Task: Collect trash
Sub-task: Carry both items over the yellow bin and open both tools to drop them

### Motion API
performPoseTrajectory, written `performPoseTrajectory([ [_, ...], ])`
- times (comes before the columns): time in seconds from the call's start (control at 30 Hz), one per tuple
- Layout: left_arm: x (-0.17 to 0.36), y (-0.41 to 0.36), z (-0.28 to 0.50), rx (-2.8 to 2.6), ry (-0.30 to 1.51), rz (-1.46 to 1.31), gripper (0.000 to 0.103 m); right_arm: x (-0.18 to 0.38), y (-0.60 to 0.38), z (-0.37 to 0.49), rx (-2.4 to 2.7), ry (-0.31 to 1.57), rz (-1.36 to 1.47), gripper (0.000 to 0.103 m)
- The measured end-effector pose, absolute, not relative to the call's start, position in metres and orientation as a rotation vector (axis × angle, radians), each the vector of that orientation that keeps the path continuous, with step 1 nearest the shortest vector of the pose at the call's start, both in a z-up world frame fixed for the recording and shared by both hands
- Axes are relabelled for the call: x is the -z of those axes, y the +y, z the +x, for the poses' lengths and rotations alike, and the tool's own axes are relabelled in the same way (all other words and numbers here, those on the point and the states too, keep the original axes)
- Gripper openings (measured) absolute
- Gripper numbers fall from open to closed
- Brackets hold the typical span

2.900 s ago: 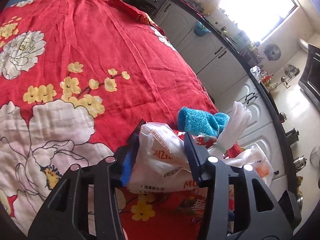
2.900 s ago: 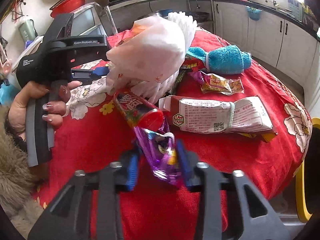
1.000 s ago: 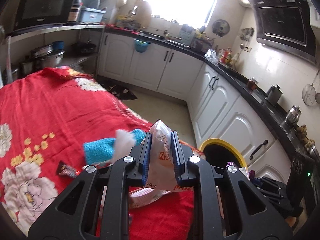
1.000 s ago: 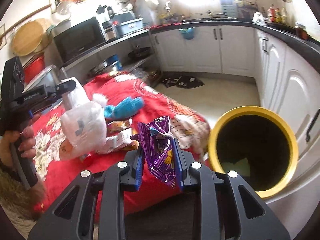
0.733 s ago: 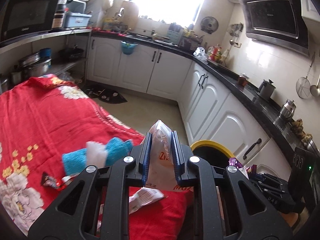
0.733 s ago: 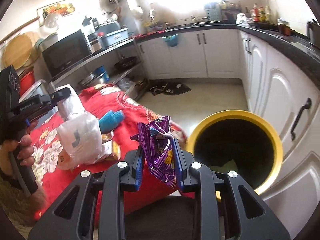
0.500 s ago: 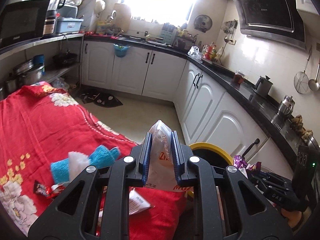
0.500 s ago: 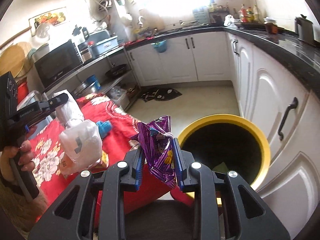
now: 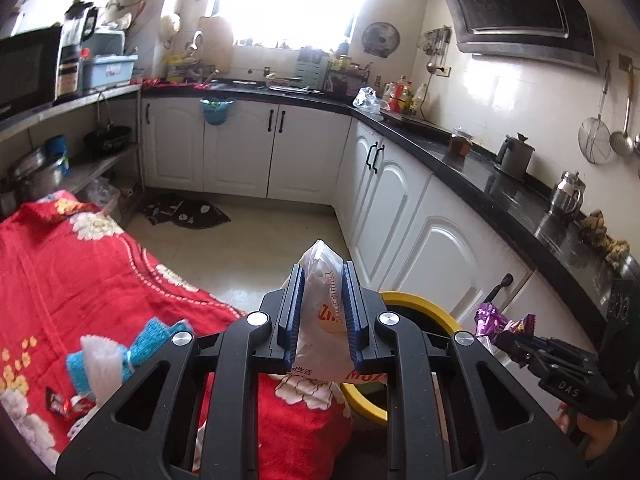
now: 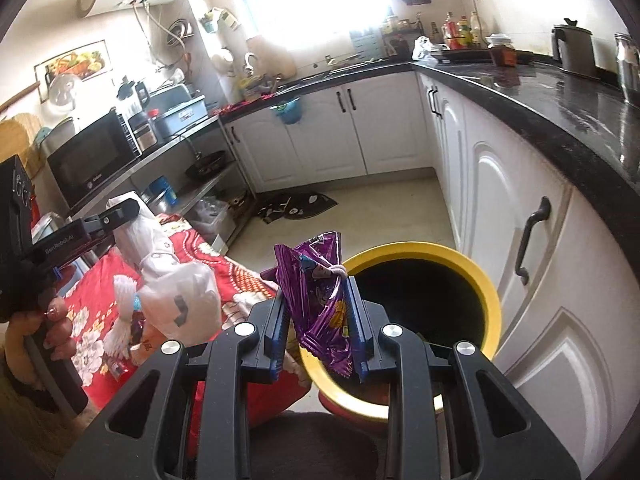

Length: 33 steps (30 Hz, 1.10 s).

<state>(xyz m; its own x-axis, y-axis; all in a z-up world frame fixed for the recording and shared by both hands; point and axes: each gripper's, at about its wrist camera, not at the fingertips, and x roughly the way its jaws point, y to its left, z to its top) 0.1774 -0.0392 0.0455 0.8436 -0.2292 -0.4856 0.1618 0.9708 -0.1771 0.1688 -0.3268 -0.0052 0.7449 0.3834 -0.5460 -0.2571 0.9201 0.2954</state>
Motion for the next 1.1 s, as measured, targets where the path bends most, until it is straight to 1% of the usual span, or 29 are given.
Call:
performPoseTrajectory([
  [0.33, -0.039, -0.080, 0.194, 0.218, 0.508, -0.033, 0.014, 0.009, -0.348, 0.172, -0.299, 0.637, 0.240, 0.025],
  [0.63, -0.022, -0.111, 0.212, 0.227, 0.522, 0.018, 0.014, 0.017, -0.357, 0.178, -0.263, 0.656, 0.248, 0.025],
  [1.1, 0.013, -0.146, 0.234, 0.169, 0.529, 0.151, 0.014, 0.057, -0.360, 0.193, -0.227, 0.738, 0.242, 0.025],
])
